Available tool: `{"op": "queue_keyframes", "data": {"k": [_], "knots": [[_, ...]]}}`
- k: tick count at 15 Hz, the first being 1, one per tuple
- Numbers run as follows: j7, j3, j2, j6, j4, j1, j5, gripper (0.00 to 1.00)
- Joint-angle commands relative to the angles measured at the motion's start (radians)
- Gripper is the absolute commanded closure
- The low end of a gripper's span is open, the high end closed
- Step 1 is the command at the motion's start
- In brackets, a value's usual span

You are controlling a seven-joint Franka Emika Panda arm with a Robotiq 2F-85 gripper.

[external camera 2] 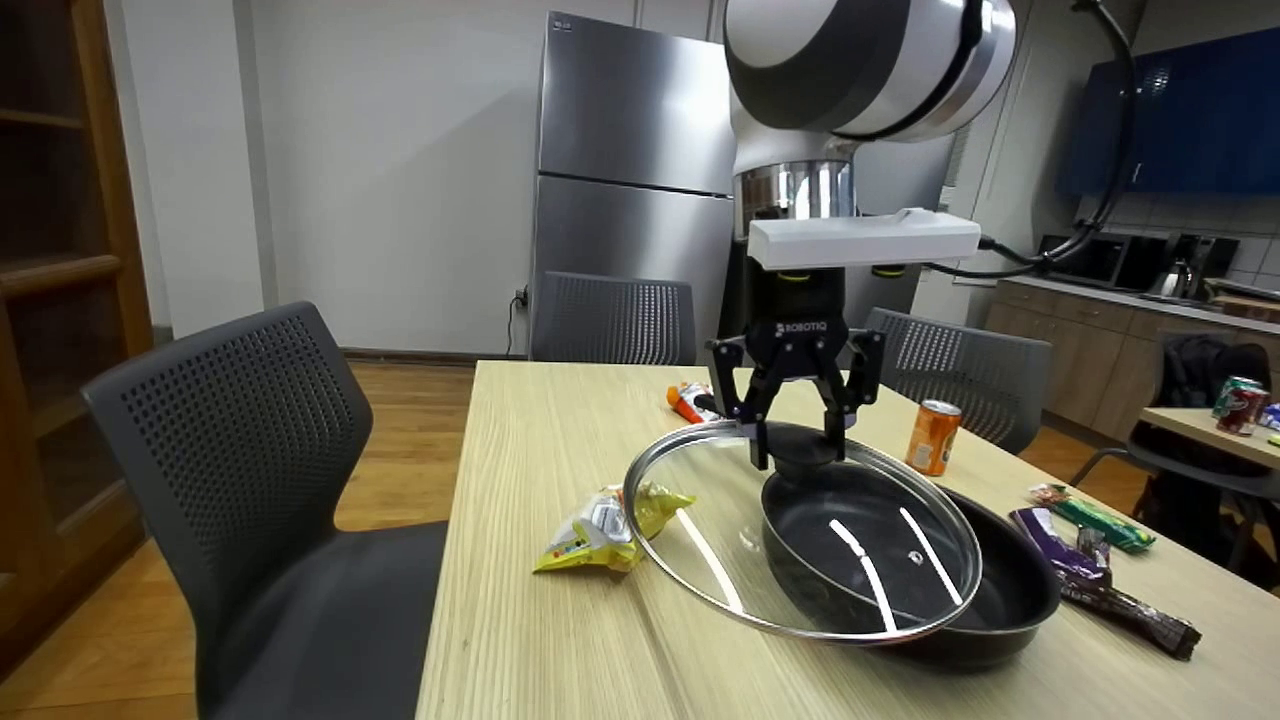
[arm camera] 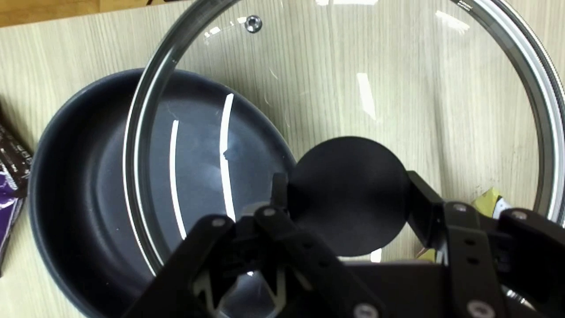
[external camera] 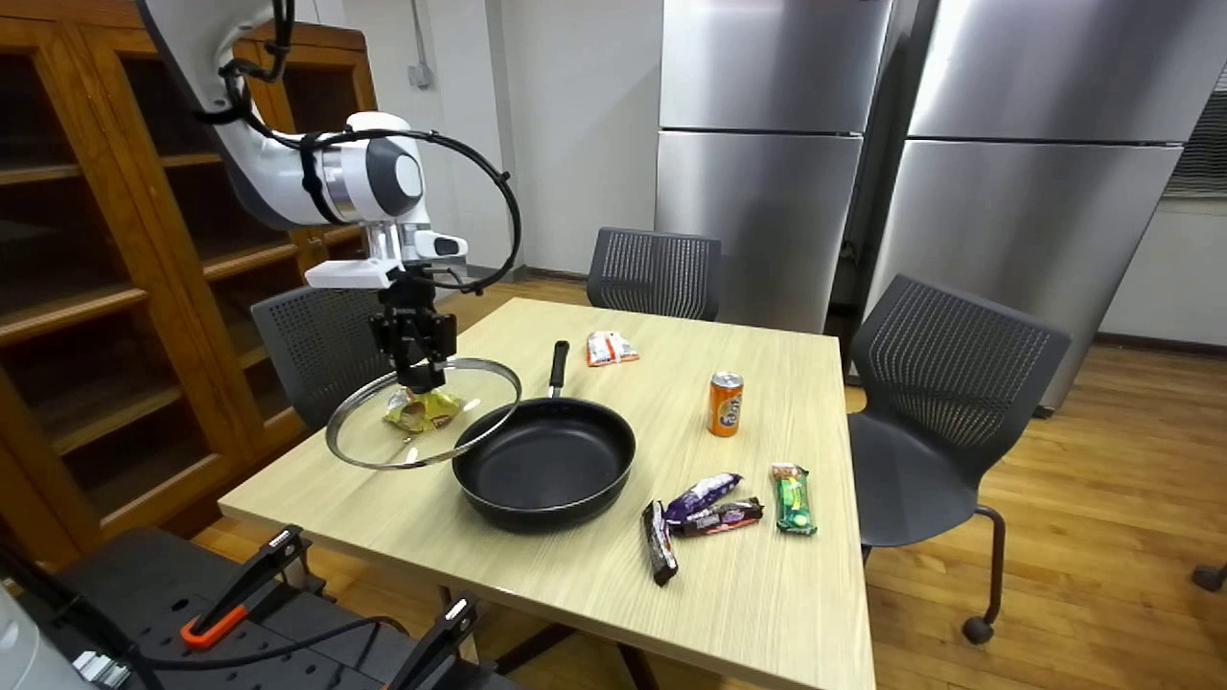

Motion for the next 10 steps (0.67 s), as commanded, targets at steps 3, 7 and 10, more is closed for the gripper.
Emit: {"op": "queue_keyframes", "data": {"k": [3, 7, 10], "knots": [[0.006, 0.044, -0.012, -0.106, 0.043, 0.030, -0.035, 0.61], [-0.001, 0.069, 0.011, -0.142, 0.071, 0.055, -0.046, 0.61], [-0.009, 0.085, 0.041, -0.170, 0.102, 0.069, -0.047, 0.61]]}}
